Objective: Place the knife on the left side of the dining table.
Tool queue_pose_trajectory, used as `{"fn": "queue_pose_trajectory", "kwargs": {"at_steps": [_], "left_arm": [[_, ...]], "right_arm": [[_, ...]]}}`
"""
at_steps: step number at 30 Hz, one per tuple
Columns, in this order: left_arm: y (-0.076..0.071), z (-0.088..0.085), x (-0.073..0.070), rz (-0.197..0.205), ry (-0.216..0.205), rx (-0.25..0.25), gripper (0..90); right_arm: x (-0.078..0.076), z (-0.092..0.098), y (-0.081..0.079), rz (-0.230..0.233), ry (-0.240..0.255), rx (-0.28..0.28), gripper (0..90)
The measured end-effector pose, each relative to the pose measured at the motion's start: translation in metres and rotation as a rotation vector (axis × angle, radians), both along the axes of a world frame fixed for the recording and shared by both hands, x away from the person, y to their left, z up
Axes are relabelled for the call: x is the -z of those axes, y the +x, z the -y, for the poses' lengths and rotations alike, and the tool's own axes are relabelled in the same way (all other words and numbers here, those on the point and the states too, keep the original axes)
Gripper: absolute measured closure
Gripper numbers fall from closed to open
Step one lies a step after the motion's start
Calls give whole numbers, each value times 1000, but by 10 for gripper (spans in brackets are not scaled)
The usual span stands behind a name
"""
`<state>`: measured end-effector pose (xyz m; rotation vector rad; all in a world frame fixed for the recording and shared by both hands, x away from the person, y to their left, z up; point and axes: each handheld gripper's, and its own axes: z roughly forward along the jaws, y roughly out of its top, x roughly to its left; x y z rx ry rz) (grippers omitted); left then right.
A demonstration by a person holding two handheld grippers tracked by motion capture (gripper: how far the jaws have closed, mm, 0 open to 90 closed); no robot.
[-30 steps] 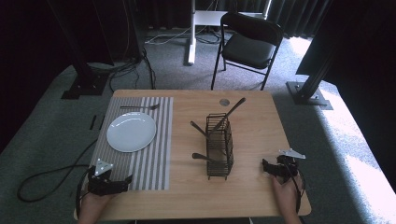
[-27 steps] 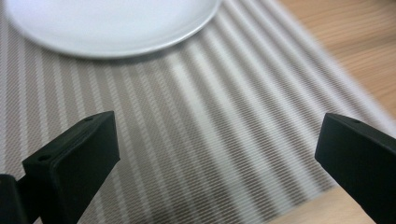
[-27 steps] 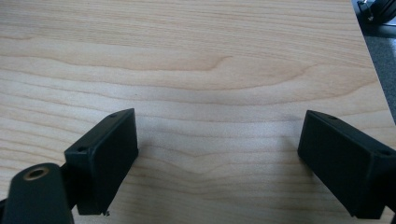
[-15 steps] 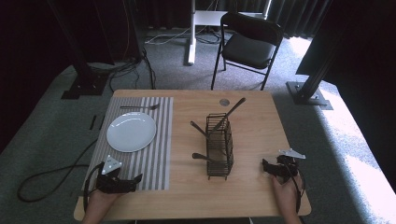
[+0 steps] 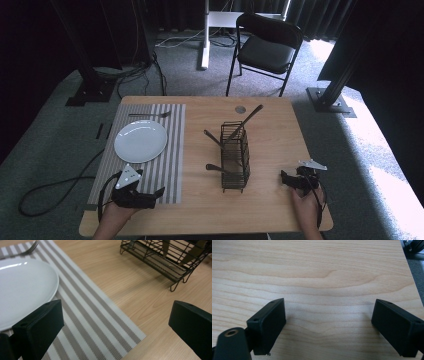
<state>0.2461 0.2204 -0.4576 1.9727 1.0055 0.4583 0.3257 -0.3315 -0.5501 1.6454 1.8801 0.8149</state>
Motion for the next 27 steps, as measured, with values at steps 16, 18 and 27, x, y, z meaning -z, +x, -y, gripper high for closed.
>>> {"fn": "queue_pose_trajectory", "kwargs": {"at_steps": [16,18,27], "left_arm": [[-6,31,-29,42,-33,104,1],[-7,36,-32,50,-28,113,0],[-8,64,-47,84,-17,191,0]], "right_arm": [[0,0,0,0,1,1,116],[0,0,0,-1,1,1,116],[0,0,0,-1,0,0,115]]}}
